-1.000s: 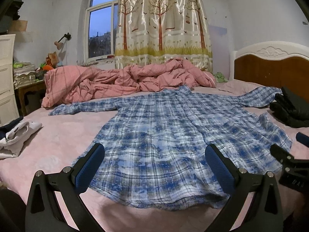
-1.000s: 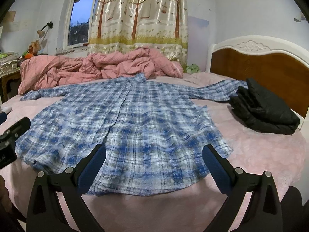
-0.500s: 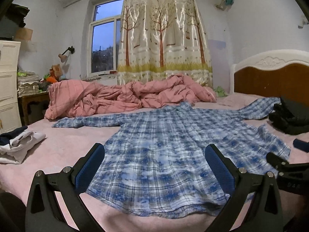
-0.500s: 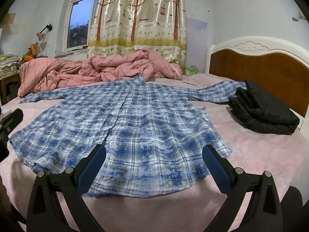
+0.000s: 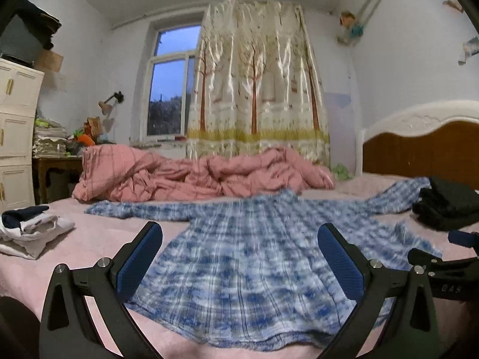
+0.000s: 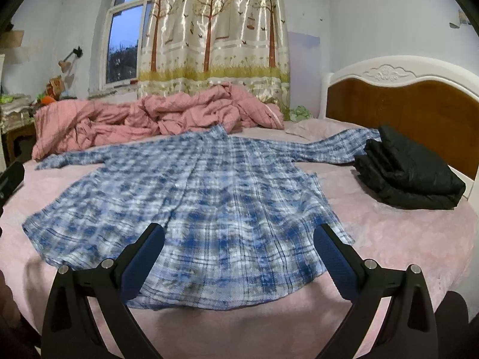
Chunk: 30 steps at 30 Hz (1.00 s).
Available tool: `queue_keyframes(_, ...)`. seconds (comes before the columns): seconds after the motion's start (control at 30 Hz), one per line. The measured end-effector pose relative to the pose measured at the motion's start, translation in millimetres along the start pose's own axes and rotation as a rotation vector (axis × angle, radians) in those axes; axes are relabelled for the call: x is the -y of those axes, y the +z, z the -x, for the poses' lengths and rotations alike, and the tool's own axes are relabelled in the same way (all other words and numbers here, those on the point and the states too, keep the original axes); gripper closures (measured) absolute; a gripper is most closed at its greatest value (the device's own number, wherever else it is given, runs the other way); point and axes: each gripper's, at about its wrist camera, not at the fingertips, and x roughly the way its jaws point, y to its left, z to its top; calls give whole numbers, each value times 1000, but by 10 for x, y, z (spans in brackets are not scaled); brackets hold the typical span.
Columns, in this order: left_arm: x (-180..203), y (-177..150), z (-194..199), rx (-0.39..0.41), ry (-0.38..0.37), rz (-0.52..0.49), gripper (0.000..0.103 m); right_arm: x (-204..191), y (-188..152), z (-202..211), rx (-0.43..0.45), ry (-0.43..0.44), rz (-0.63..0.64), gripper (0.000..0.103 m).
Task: Fold large clothes
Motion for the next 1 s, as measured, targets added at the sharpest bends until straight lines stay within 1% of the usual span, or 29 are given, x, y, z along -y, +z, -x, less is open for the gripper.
queue_keyframes(0.1,26,10,36,27,11,-35,0,8,12,45,20,-5,-3,2)
queue_keyframes(0.17,44,7,55,36,2,-42,0,15,18,60,27,-8,-3,2)
queue_keyframes(0.3,97,4,96,51,-11,-59,0,32,25,85,35,-8,-5,2)
queue_keyframes(0.43,138,-1,154,81,1,-87,0,36,30,96,39,-11,0,2)
queue_keyframes(0.53,159,4,182,93,-7,-90,0,38,30,94,36,-6,-3,2)
queue_keyframes(0.8,159,-8,155,62,-17,-76,0,50,43,102,36,-2,1,2)
queue_keyframes(0.9,140,-6,143,58,-8,-68,0,36,34,101,35,-2,2,2)
queue_keyframes(0.97,138,-17,108,37,5,-76,0,38,38,109,30,0,4,2)
queue_keyframes(1.0,137,-27,73,8,10,-85,0,36,42,115,28,1,7,2)
